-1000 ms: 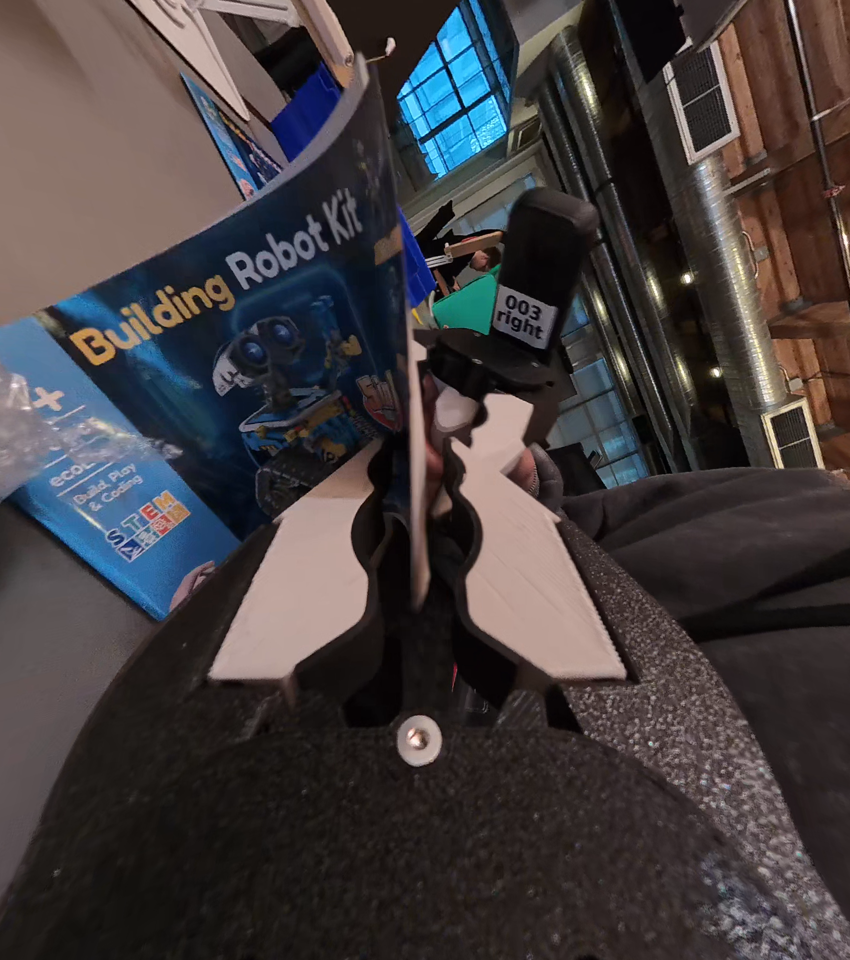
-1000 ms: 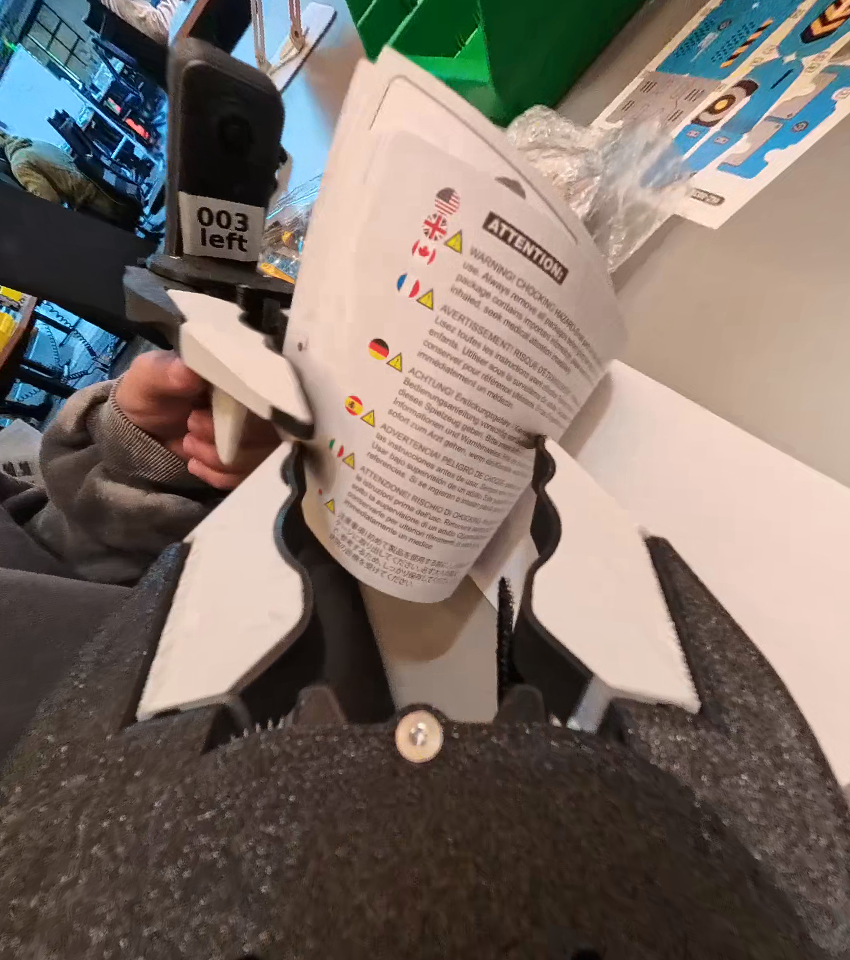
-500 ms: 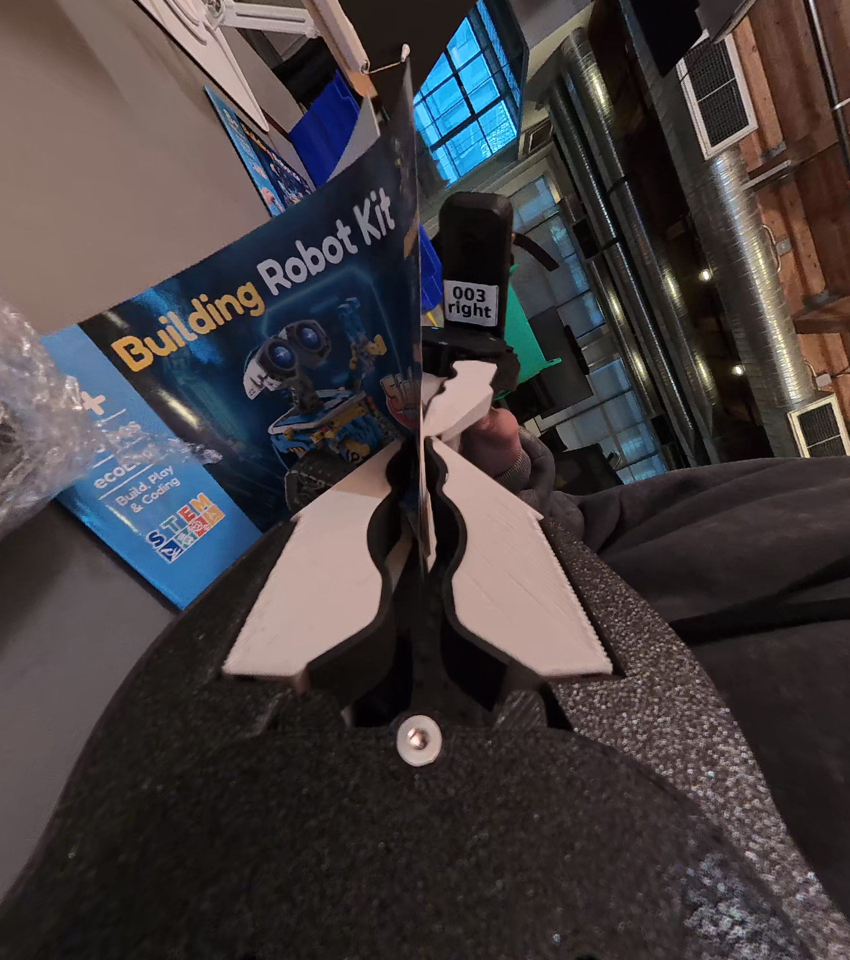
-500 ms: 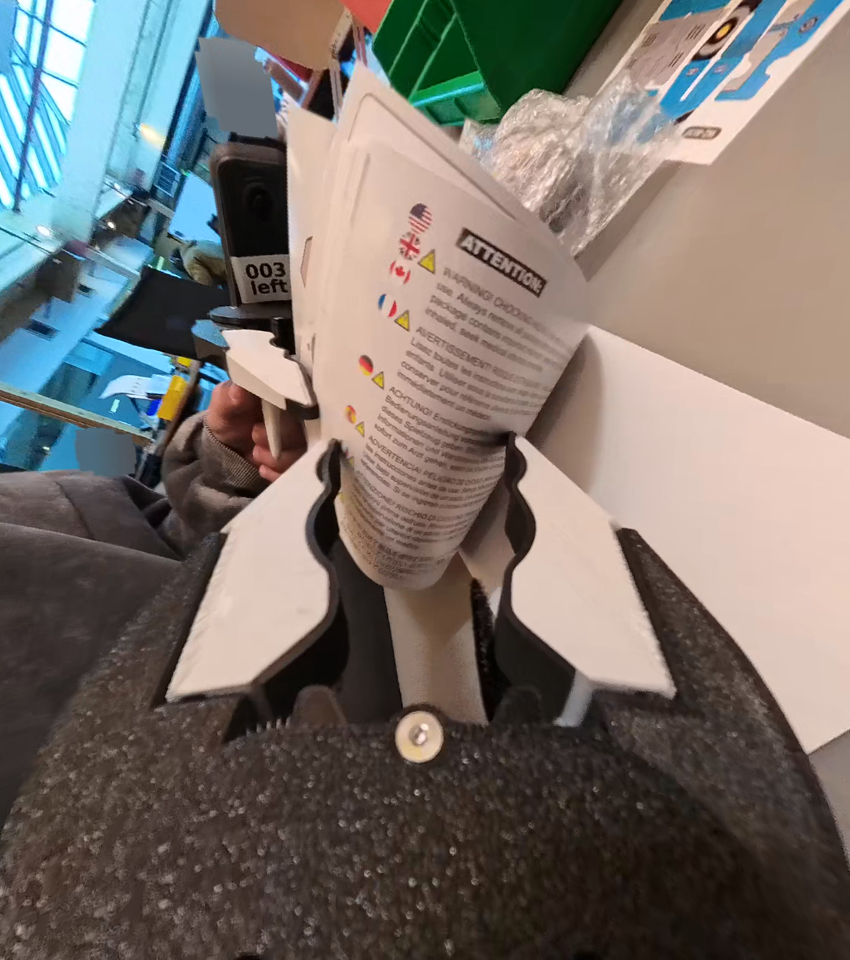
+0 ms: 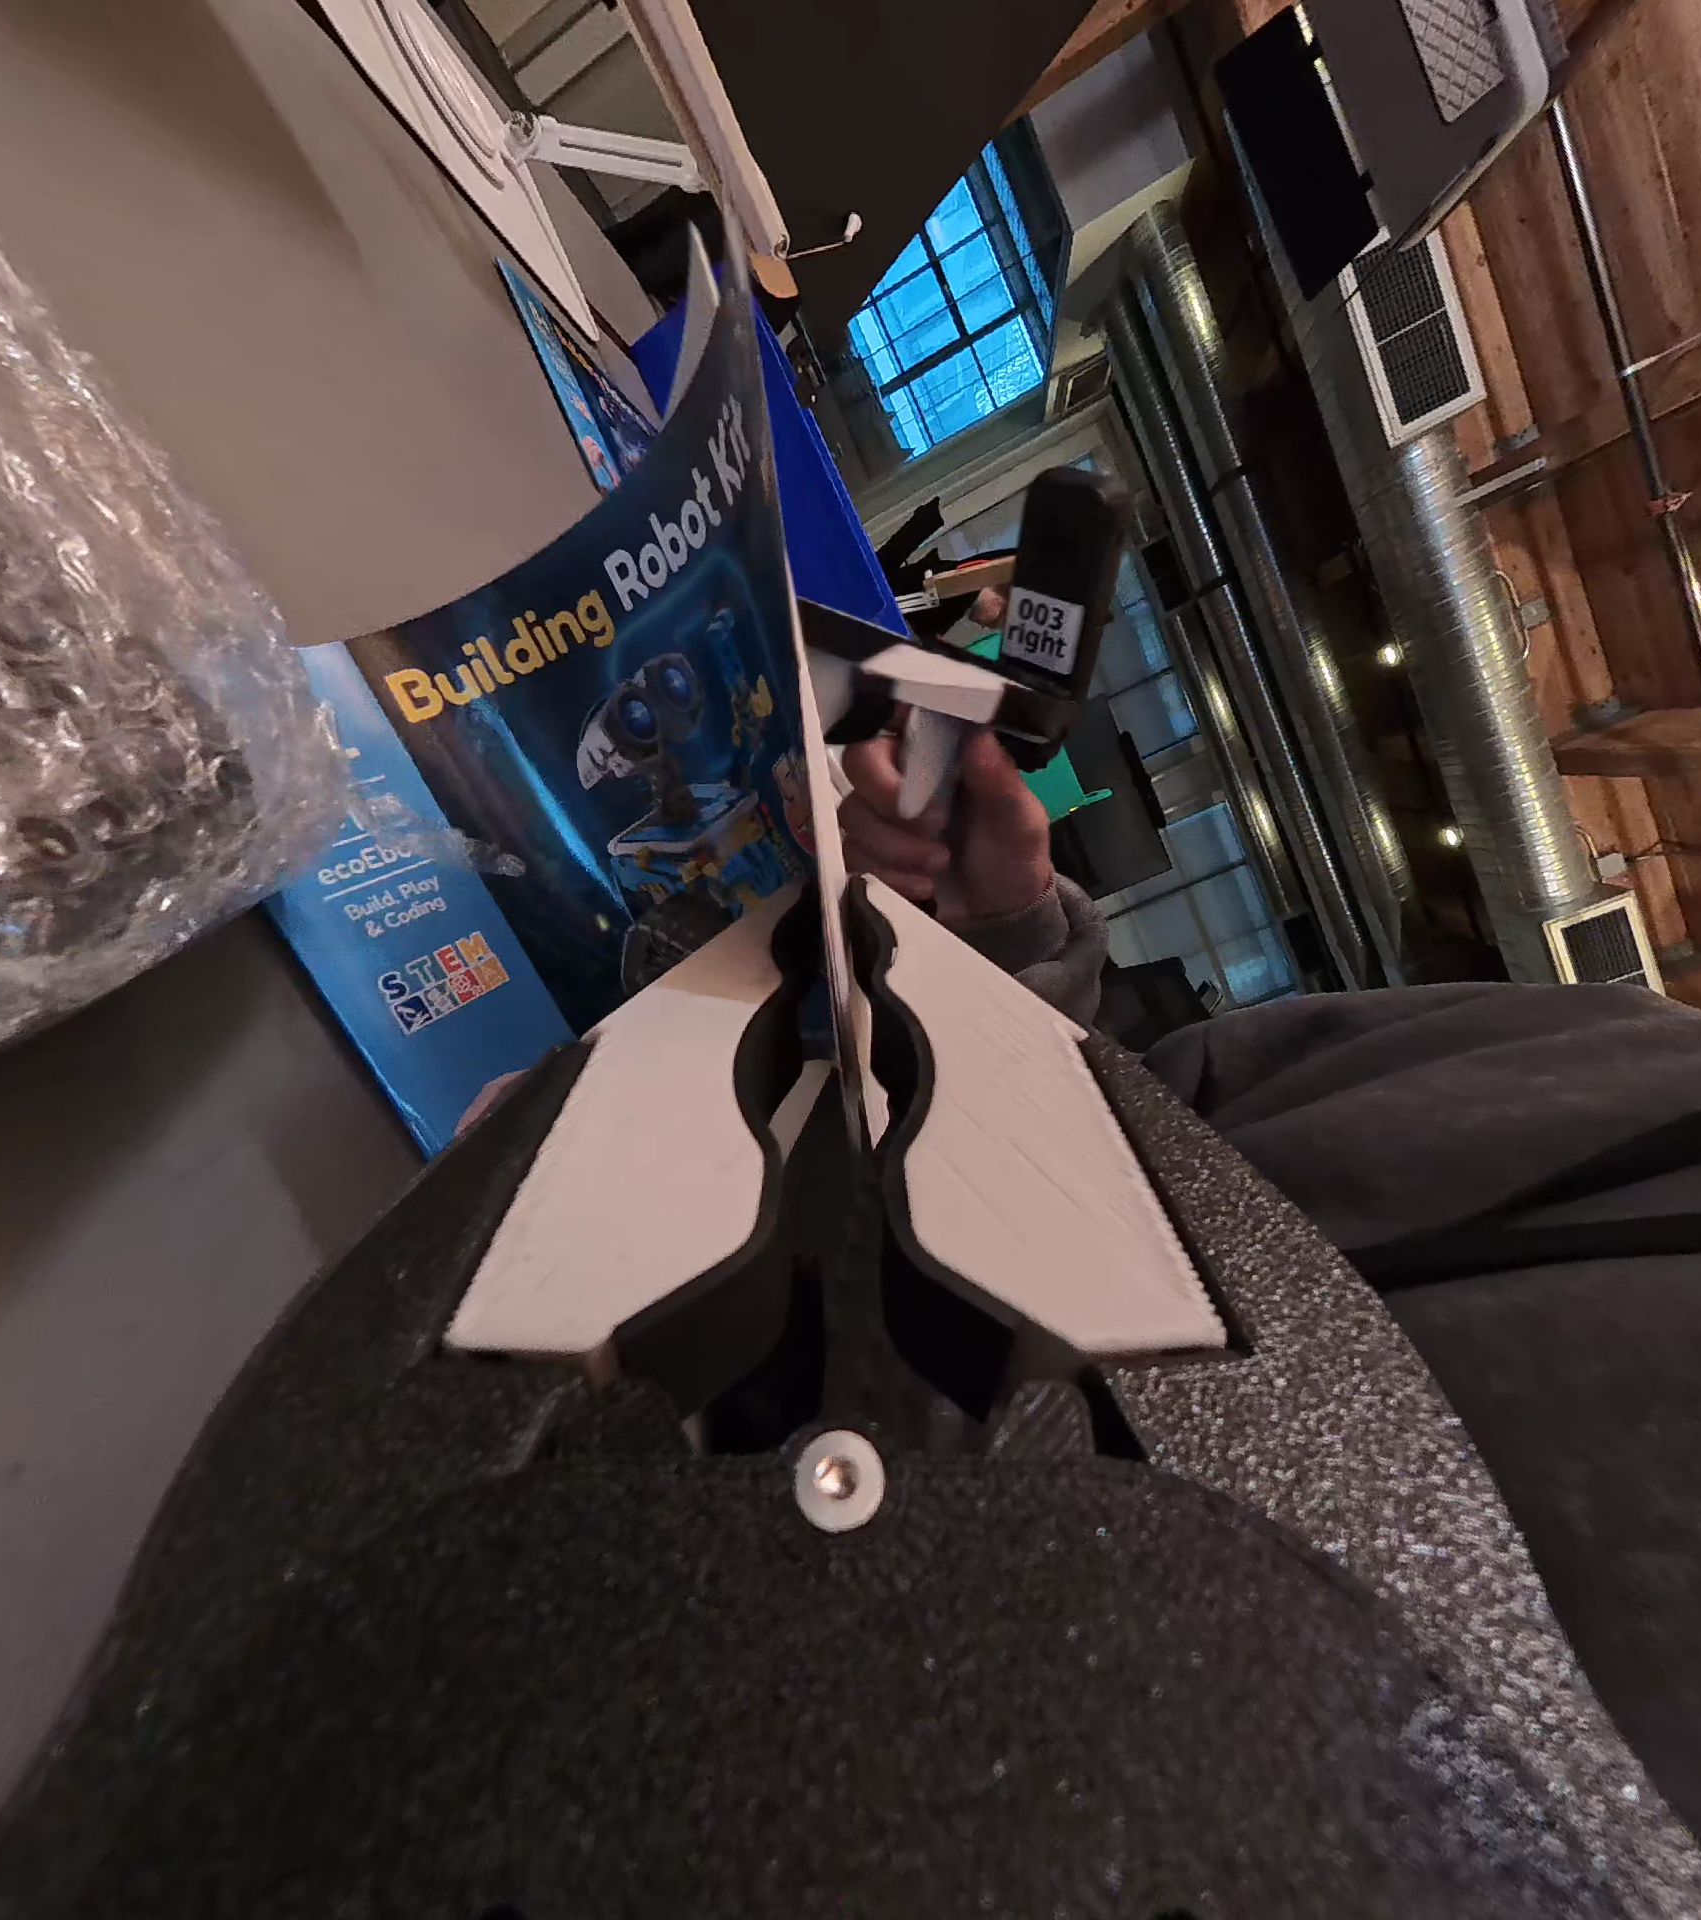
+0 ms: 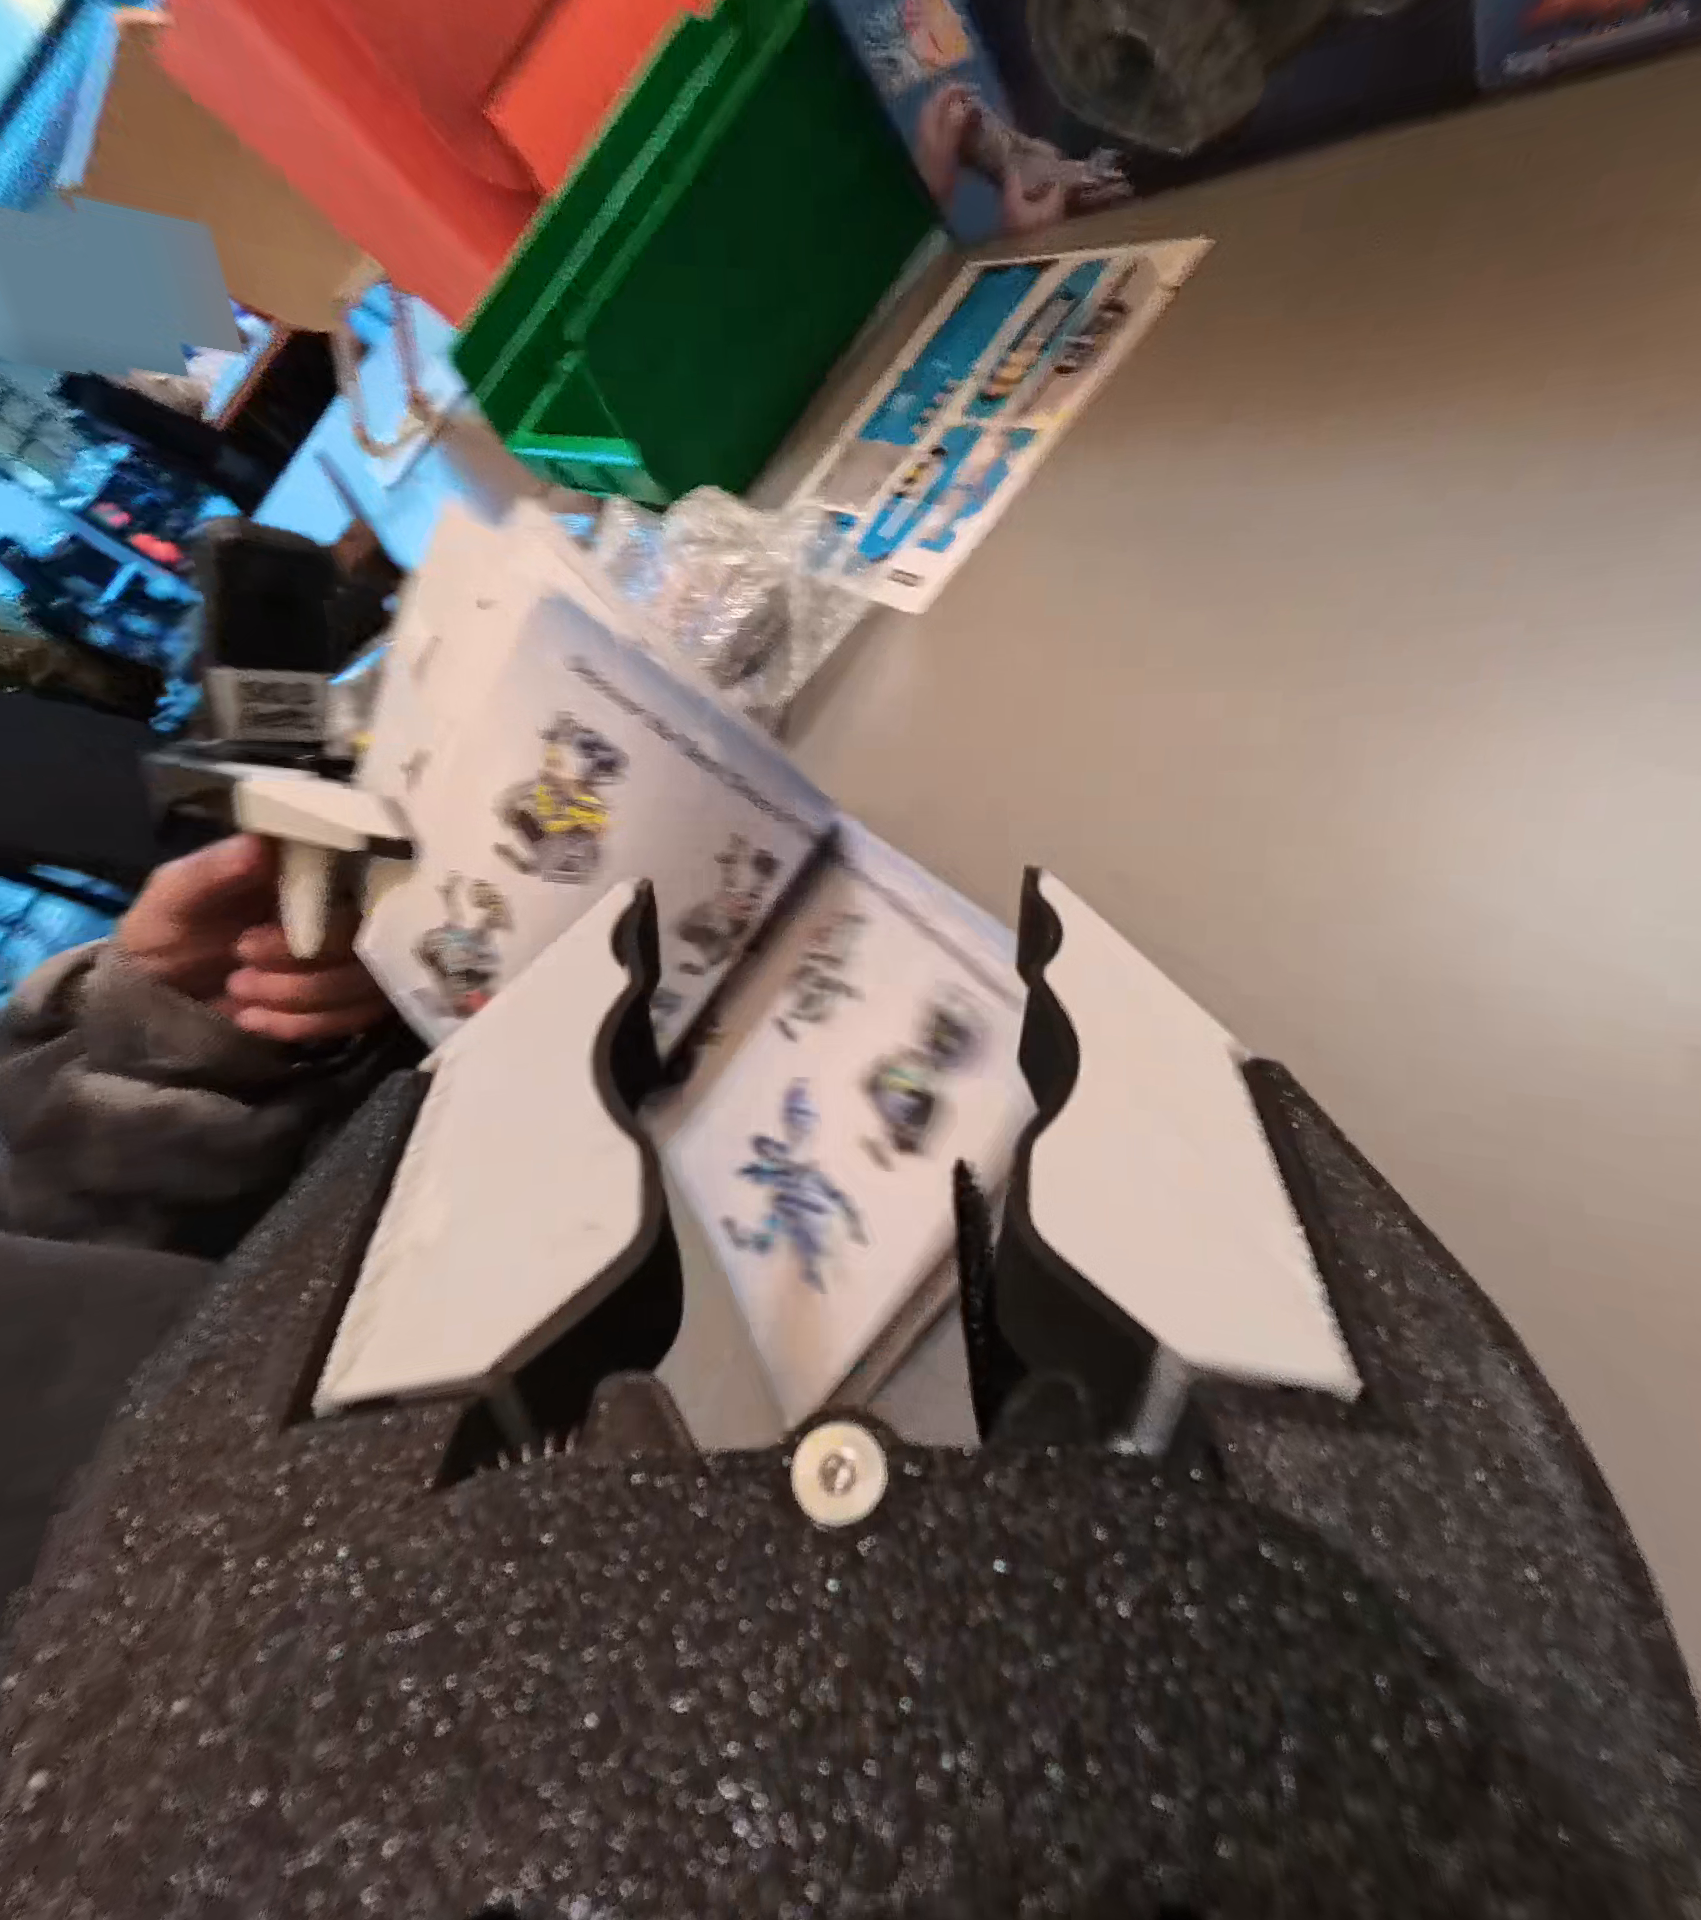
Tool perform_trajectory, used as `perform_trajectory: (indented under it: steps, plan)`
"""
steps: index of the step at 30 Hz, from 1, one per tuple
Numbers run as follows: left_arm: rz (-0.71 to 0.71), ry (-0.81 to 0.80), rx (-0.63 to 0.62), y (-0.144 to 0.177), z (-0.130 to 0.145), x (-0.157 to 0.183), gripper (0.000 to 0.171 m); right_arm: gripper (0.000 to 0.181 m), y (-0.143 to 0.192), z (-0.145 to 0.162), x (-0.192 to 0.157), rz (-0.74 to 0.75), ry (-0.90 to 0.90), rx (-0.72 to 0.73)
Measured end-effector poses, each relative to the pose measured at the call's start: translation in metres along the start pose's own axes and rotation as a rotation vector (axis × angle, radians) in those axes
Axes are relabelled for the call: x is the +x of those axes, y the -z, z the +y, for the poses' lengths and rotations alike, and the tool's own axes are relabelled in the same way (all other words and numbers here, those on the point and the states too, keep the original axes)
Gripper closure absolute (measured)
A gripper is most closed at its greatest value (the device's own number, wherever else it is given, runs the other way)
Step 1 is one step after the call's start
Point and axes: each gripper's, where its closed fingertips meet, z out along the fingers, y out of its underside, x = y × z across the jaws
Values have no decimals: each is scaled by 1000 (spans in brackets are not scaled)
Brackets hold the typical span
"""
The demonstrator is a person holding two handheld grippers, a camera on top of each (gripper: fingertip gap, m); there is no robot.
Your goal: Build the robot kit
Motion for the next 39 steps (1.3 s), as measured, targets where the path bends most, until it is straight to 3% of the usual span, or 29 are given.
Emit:
perform_trajectory:
  steps: [5, 8, 12, 16, 21, 23, 26, 35, 36, 38, 39]
  plan:
    - [12, 29, 11, -2, -2, 0, 168, 89, -36, 32, -78, -299, -46, -141]
    - [-5, 82, 40, 3, -7, -6, 169, 90, -58, 50, -70, -196, 12, -169]
    - [10, 134, 108, 17, -17, -9, 169, 95, -57, 59, -54, -104, 150, -212]
    - [15, 144, 161, 31, -29, -8, 168, 112, -46, 104, -35, -49, 459, -435]
    - [-59, 105, 242, 65, -56, -15, 168, 136, -41, 107, -22, 19, 652, -421]
    - [-139, 88, 274, 83, -63, -25, 168, 138, -35, 106, -16, 11, 684, -394]
    - [-283, 67, 220, 94, -51, -46, 168, 145, -23, 103, -4, -7, 652, -395]
    - [-171, 106, -9, 38, 15, -29, 167, 157, 24, 78, 63, 122, 564, -435]
    - [-151, 109, -22, 32, 20, -25, 167, 154, 27, 76, 67, 153, 558, -439]
    - [-101, 114, -18, 25, 21, -15, 167, 128, 28, 70, 69, 206, 532, -420]
    - [-82, 112, -15, 23, 20, -10, 167, 129, 25, 68, 56, 158, 510, -389]
